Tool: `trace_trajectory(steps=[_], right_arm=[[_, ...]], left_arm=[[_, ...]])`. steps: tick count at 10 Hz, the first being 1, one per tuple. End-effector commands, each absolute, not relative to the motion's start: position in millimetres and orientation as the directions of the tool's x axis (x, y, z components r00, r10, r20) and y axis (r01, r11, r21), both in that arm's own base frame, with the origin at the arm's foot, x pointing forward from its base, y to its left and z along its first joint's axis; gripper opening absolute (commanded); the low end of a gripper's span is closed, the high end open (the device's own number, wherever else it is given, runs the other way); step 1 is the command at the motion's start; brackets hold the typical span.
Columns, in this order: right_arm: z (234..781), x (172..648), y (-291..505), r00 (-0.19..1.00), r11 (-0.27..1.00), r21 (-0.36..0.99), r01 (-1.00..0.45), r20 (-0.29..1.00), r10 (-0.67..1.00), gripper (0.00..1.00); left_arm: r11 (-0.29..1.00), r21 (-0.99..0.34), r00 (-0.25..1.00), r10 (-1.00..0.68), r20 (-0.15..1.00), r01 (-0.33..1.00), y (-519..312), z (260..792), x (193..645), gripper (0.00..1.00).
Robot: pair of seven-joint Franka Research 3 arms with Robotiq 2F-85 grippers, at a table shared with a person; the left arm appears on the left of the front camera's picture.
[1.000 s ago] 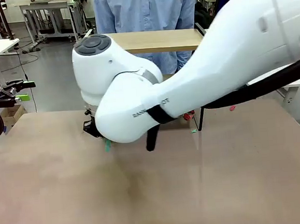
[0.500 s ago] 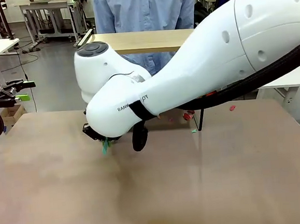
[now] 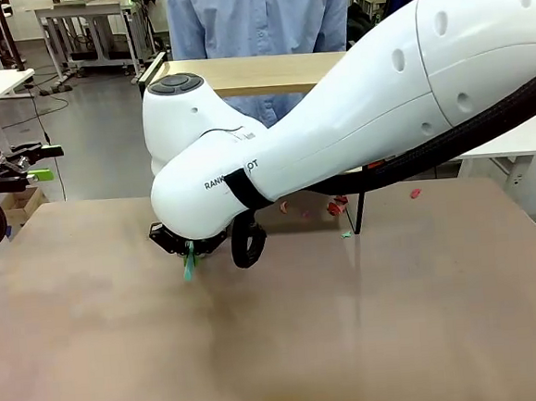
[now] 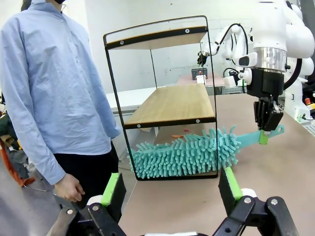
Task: Clean the shelf.
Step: Clean the specific section of the Shelf indicated by the human with the Duster.
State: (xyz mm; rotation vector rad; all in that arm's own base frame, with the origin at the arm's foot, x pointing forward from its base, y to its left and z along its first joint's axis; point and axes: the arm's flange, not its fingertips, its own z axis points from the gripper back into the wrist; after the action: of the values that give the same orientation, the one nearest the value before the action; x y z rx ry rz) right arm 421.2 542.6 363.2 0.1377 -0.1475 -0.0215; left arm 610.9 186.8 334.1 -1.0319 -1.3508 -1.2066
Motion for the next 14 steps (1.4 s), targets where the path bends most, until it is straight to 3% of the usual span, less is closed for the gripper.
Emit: trace_trajectory(steps=[1,6,14], right_arm=[[364,423,541,0.990,0.990,0.142,0.014,0.140,-0.034,0.13],[365,439,432,0.984,0.987,0.033,0.155,0.083,-0.158,0.13],[356,450,292,0.965,0.957,-0.128,0.260,-0.007,-0.263,0.13]], left_arm=[[0.133,0.133,-0.131,-0.027,0.991,0.982,186,338,610,1.00],[0.133,0.133,-0.131,-0.027,0.991,0.982,186,338,610,1.00],[0.133,0.133,-0.131,-0.027,0.991,0.982,186,338,610,1.00]])
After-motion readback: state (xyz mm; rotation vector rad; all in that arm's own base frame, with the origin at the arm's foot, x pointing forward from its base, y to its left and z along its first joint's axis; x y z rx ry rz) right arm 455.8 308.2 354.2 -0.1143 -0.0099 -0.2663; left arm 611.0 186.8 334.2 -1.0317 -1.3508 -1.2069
